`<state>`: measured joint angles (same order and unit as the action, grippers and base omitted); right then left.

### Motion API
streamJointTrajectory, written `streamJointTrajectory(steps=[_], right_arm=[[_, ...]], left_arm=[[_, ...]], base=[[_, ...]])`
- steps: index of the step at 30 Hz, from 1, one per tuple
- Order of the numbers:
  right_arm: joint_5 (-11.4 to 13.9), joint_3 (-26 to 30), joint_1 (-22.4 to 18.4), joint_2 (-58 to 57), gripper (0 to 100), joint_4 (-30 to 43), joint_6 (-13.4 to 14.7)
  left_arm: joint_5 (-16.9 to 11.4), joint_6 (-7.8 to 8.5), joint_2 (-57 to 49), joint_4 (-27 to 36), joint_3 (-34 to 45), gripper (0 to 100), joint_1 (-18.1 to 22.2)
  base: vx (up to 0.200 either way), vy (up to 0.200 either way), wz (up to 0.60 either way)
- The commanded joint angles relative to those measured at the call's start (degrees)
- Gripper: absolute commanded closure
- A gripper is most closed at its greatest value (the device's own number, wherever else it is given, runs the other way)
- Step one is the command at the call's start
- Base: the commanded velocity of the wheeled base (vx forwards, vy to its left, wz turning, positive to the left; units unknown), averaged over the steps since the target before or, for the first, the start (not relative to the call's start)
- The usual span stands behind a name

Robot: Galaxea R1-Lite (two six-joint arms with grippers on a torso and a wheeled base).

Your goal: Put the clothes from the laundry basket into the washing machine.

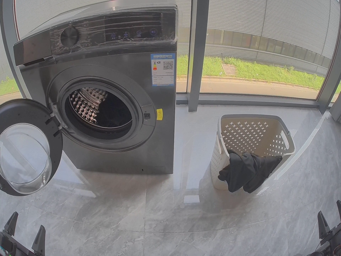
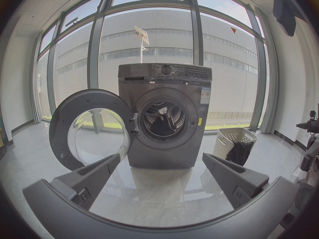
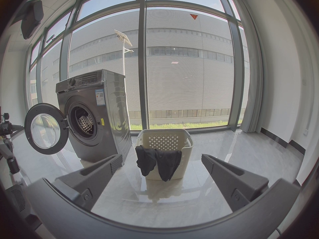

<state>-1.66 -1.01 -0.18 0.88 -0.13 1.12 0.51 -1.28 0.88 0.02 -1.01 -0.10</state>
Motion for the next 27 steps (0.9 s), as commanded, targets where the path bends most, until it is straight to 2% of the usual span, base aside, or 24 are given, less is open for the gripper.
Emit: streamJointTrajectory(steps=[1, 27], right_arm=[[0.0, 1.0, 0.0, -0.7, 0, 0.0, 0.0], [0.0, 1.0, 0.0, -0.7, 0, 0.0, 0.0]], left_arm=[[0.0, 0.14, -0.9, 0.0, 0.9, 0, 0.0], [-0.1, -0.21, -0.9, -0.1, 0.9, 0, 0.0]], base=[[0.0, -0.2, 0.0], [0.0, -0.192, 0.0]])
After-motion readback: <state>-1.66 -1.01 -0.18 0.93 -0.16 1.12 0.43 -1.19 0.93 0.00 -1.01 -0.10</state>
